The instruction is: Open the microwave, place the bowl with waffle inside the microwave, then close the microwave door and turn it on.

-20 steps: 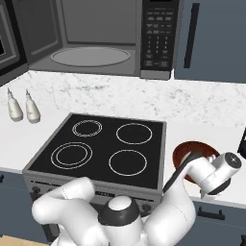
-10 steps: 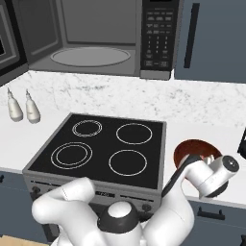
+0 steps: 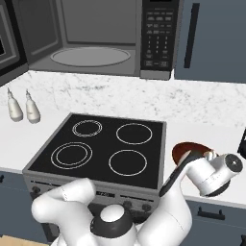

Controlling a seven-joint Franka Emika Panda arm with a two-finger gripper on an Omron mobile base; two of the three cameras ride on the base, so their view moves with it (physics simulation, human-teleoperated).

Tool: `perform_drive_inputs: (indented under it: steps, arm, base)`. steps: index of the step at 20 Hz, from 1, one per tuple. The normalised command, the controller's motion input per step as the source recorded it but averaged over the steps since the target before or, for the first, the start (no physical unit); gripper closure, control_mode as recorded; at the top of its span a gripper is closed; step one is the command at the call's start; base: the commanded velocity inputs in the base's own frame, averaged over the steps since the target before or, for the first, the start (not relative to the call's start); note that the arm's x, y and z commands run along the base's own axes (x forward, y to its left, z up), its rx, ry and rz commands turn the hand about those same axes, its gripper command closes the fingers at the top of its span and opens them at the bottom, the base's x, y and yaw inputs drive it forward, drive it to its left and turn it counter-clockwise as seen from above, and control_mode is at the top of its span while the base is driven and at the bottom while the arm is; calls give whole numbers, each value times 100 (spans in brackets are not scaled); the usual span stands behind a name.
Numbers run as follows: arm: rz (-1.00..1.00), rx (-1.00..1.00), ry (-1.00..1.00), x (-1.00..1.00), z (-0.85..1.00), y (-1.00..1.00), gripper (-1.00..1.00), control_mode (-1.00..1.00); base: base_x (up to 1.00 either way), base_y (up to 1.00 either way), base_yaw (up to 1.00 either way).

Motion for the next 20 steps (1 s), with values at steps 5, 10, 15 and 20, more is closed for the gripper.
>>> perform_drive_inputs:
  steps: [5,10,15,20]
  arm:
    - [5,-14,-11,-45,100,52,100,-100]
    - [6,-21,-8,-67,100,88,100,-100]
    - [6,-6,-14,-59,77,100,100,-100]
    - [7,0,-23,-36,48,100,100,-100]
  base:
    - [0,0,0]
    - [0,0,0]
    - [0,0,0]
    - [0,0,0]
